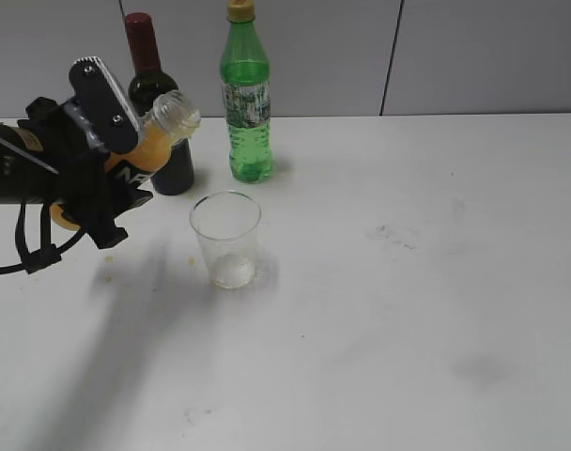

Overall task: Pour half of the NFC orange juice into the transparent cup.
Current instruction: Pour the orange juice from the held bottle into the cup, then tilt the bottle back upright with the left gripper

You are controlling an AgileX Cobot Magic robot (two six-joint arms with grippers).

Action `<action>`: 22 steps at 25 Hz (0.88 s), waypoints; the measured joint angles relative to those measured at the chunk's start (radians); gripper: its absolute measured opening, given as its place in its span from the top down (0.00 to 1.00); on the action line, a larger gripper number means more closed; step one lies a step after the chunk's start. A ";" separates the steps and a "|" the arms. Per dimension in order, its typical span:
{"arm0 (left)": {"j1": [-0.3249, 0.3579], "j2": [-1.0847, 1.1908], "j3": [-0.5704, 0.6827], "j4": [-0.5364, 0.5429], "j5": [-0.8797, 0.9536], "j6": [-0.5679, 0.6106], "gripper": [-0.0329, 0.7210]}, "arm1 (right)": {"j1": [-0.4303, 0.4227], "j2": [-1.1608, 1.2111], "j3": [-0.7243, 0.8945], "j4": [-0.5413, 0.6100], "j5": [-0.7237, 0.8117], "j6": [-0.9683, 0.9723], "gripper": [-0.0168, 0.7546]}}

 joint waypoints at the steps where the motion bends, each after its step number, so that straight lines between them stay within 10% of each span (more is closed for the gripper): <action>1: 0.000 0.000 -0.001 0.000 0.001 0.000 0.33 | 0.000 0.000 0.000 0.000 0.000 0.000 0.24; 22: 0.000 0.000 -0.001 -0.042 -0.030 0.026 0.33 | 0.000 0.000 0.000 0.000 -0.001 0.000 0.24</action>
